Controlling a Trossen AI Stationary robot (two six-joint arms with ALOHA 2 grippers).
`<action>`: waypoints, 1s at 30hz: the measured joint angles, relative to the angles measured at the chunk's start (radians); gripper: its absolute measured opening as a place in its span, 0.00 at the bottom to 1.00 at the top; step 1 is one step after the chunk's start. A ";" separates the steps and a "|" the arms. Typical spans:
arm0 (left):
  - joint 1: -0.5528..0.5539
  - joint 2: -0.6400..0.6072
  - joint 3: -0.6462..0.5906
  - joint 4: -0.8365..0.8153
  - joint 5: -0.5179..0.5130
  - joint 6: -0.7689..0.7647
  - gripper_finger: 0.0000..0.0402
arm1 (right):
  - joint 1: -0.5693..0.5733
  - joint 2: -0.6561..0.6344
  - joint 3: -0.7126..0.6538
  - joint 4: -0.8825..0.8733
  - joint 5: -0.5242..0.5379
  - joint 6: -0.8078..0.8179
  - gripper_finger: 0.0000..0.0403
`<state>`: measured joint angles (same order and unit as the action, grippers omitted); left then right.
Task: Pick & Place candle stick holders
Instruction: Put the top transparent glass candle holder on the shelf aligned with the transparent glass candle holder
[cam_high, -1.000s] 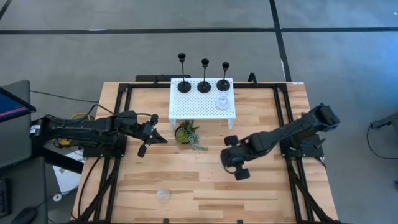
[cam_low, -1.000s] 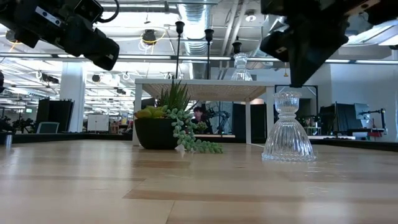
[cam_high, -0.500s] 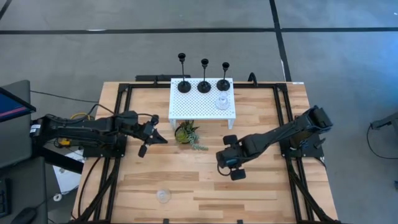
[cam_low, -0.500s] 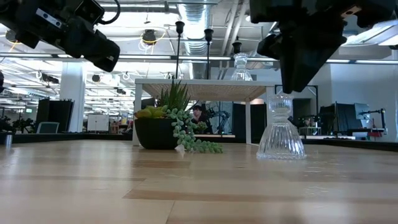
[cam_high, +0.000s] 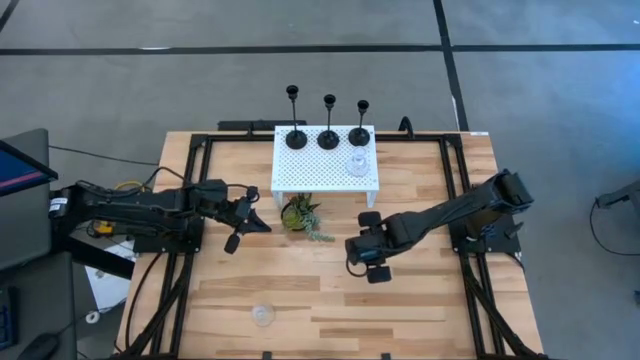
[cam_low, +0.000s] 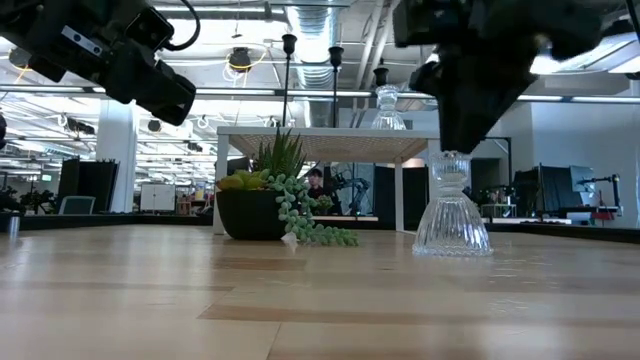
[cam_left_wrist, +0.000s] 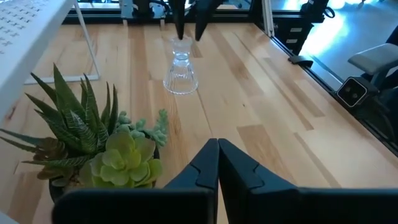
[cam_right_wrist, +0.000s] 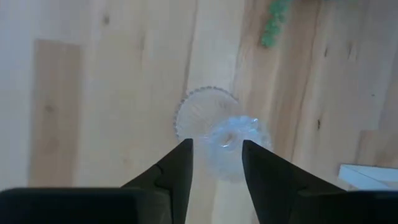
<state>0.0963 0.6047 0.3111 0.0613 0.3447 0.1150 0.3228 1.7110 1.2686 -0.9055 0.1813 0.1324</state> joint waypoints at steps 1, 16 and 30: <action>0.000 -0.001 0.000 0.000 0.000 0.000 0.02 | -0.001 0.010 0.000 0.002 -0.002 0.000 0.31; 0.000 -0.001 0.000 0.000 0.000 0.000 0.02 | 0.002 0.045 0.001 -0.014 -0.016 0.033 0.06; 0.000 -0.001 0.000 0.000 0.000 0.000 0.02 | -0.001 -0.013 0.215 -0.195 -0.027 -0.035 0.03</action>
<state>0.0964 0.6041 0.3111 0.0616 0.3447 0.1150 0.3218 1.6977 1.4839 -1.1004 0.1543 0.0975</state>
